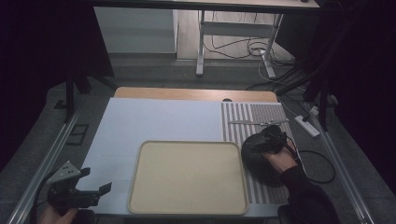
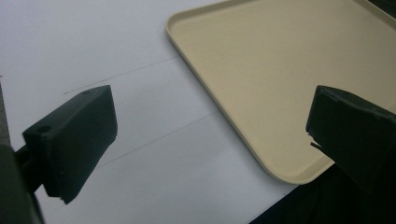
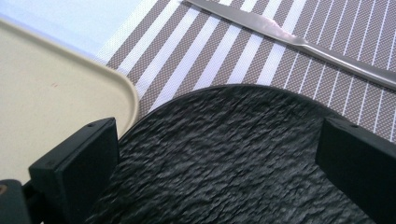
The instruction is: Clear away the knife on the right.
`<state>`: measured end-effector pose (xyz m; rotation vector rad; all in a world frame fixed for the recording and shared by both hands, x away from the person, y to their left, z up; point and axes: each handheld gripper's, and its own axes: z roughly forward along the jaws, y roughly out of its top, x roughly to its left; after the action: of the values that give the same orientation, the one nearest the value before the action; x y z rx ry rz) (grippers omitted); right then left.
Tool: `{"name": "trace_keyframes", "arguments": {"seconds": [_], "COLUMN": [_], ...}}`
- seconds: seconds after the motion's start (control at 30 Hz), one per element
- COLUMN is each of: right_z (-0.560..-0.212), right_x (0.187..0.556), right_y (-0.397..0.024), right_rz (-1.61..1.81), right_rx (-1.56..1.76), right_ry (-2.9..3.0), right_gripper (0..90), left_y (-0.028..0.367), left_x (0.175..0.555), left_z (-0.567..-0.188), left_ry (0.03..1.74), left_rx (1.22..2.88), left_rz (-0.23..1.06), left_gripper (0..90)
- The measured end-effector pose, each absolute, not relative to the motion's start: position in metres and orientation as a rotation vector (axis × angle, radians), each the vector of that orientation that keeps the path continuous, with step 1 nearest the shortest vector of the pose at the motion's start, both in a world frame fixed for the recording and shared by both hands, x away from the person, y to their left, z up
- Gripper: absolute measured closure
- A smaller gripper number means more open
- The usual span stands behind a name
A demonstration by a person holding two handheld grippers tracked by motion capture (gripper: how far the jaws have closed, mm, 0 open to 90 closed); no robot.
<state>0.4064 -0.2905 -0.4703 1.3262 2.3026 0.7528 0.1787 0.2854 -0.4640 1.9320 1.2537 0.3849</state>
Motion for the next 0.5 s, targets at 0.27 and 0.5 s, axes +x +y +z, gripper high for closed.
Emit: {"name": "trace_keyframes", "arguments": {"seconds": [0.27, 0.5], "right_z": [-0.470, -0.470], "right_x": [0.422, 0.435], "right_y": [-0.294, -0.297], "right_rz": [0.731, 0.712], "right_rx": [1.358, 1.380], "right_ry": [2.298, 2.279], "right_gripper": [0.0, 0.0], "left_y": [0.285, 0.285], "left_x": [0.179, 0.179], "left_z": [-0.464, -0.464], "left_ry": [1.254, 1.254], "left_rx": [1.936, 1.937], "left_rz": [0.385, 0.384], "left_gripper": [2.5, 2.5]}}
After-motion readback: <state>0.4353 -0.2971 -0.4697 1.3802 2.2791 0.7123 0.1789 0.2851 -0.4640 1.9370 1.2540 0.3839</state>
